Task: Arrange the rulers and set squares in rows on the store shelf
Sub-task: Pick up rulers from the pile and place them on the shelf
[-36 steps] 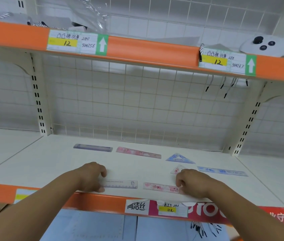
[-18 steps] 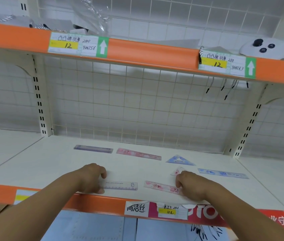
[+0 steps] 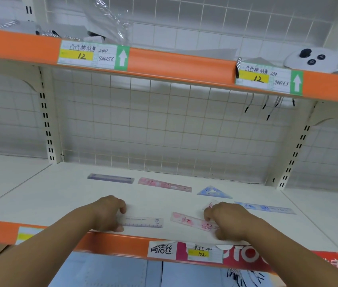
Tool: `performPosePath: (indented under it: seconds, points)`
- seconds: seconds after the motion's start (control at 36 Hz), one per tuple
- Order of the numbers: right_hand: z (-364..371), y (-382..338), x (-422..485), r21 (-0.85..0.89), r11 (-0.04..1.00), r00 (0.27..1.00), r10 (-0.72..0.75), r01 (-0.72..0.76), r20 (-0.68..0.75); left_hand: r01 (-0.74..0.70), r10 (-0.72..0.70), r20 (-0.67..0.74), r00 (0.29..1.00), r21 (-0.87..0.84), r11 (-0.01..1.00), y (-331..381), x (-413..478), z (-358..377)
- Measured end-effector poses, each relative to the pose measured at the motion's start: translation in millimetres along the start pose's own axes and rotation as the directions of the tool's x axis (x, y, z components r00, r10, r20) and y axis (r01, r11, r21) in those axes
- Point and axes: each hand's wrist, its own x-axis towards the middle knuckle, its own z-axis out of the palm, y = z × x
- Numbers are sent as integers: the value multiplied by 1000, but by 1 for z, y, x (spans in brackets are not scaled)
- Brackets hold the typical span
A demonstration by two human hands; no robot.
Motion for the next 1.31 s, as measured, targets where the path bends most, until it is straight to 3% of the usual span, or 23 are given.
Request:
performPosePath:
  seconds: [0.5,1.31]
  points:
    - [-11,-8,0,-126,990,998,-53,57,33,10,-9,4,1000,-30,1000,0,0,0]
    - [5,7,10,119,993,1000,-8,7,12,3,-3,6,1000,-19,1000,1,-2,-1]
